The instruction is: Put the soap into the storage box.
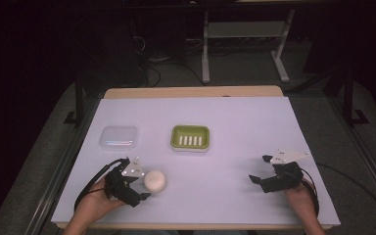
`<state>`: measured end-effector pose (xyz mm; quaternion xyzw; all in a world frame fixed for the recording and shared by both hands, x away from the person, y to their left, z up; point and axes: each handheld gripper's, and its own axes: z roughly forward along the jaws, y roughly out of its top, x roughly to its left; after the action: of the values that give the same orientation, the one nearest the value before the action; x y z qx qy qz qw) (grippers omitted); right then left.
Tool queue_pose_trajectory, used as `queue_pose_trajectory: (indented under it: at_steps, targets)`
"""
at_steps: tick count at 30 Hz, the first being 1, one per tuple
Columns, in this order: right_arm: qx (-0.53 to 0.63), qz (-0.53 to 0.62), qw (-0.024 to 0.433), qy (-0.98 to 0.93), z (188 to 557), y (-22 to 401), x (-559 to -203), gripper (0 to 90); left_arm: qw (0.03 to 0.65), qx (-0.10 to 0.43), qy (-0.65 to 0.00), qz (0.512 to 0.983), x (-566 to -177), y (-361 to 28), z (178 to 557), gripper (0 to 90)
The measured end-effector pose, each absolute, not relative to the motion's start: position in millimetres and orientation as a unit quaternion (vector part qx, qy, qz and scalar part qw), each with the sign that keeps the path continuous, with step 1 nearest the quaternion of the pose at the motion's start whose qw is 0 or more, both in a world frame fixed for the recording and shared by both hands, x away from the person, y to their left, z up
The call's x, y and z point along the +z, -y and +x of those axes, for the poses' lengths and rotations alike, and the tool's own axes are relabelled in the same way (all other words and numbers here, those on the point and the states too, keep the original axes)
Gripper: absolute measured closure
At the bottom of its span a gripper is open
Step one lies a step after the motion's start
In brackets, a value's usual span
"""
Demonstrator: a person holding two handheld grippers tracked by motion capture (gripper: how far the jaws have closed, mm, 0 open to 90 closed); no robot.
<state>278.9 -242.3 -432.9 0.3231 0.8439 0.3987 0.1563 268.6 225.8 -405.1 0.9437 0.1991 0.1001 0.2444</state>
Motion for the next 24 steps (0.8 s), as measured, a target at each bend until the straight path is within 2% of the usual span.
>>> queue_pose_trajectory:
  at_steps: [24]
  targets:
    - [0.401,0.321,0.155,-0.844,279.5,241.4,-433.0,13.2,0.215,0.086,-0.190,0.954,-407.9,-207.6,283.2,17.1]
